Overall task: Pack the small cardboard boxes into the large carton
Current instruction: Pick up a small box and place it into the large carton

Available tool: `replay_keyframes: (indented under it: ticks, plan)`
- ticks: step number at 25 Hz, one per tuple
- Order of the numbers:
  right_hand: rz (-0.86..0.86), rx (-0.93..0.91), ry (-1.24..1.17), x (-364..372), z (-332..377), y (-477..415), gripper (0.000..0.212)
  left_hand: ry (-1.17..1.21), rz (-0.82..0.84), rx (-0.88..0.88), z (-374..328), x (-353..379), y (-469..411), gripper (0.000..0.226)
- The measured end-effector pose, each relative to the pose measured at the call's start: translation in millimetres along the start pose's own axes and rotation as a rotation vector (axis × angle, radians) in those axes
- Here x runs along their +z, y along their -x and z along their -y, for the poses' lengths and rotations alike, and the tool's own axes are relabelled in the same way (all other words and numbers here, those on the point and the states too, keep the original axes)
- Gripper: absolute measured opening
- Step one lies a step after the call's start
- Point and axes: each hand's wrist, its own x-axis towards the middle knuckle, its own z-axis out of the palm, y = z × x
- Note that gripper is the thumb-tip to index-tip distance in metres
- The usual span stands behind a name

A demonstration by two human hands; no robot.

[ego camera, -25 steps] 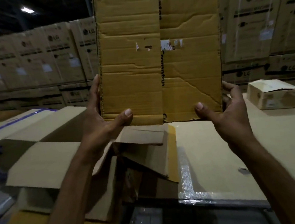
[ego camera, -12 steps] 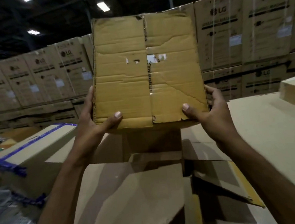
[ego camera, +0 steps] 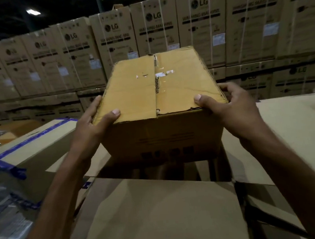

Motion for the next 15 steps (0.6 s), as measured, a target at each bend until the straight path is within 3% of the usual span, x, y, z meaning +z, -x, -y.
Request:
replay_keyframes:
  ticks: [3,10,15]
  plan:
    - [0.018,0.111,0.013,23,-9,3,0.076,0.020,0.120,-0.033,17,-3,-12,0.084]
    - [-0.037,0.301,0.194,52,-35,30,0.061,-0.064,0.351,-0.055,72,1,-27,0.040]
    - [0.030,0.499,0.199,66,-57,37,0.052,-0.047,0.573,-0.143,109,11,-27,0.031]
